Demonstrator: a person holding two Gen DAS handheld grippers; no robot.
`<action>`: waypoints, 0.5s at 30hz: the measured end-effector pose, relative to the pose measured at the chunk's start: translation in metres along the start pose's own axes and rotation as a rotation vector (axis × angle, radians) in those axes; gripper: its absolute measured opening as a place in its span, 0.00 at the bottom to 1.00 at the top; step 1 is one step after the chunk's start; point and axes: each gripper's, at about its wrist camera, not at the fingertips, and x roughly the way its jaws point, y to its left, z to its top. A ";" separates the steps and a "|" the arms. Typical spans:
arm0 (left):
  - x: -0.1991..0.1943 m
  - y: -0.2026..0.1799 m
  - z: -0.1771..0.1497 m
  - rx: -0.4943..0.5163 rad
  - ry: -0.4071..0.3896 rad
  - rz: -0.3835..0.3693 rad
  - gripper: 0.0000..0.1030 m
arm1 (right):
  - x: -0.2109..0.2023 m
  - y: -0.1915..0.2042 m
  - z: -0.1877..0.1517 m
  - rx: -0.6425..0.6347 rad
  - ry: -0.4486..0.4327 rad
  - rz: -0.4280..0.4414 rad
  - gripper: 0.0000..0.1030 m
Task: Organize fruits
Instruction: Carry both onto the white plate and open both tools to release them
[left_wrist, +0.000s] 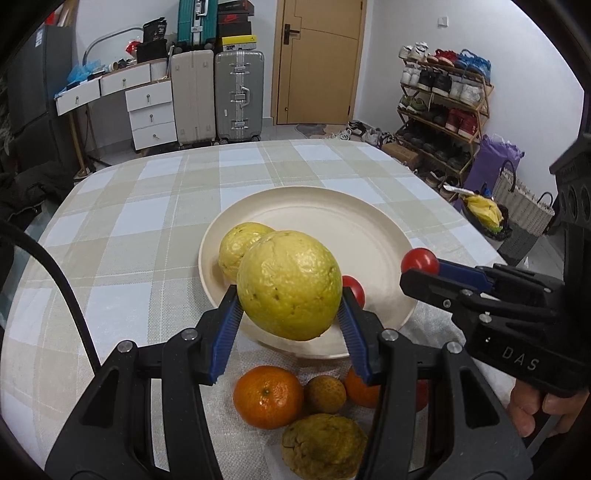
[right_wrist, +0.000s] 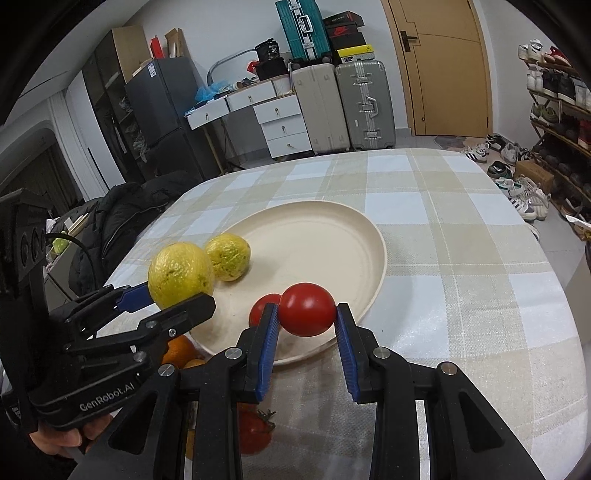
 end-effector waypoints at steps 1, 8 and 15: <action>0.002 -0.001 0.000 0.006 0.006 0.002 0.48 | -0.001 0.000 -0.001 -0.001 -0.003 -0.003 0.31; 0.015 -0.004 0.000 0.027 0.053 0.015 0.48 | 0.005 0.001 0.001 -0.012 0.003 -0.007 0.31; 0.029 -0.001 0.003 0.028 0.082 0.026 0.48 | 0.010 0.001 0.002 -0.020 0.014 -0.017 0.31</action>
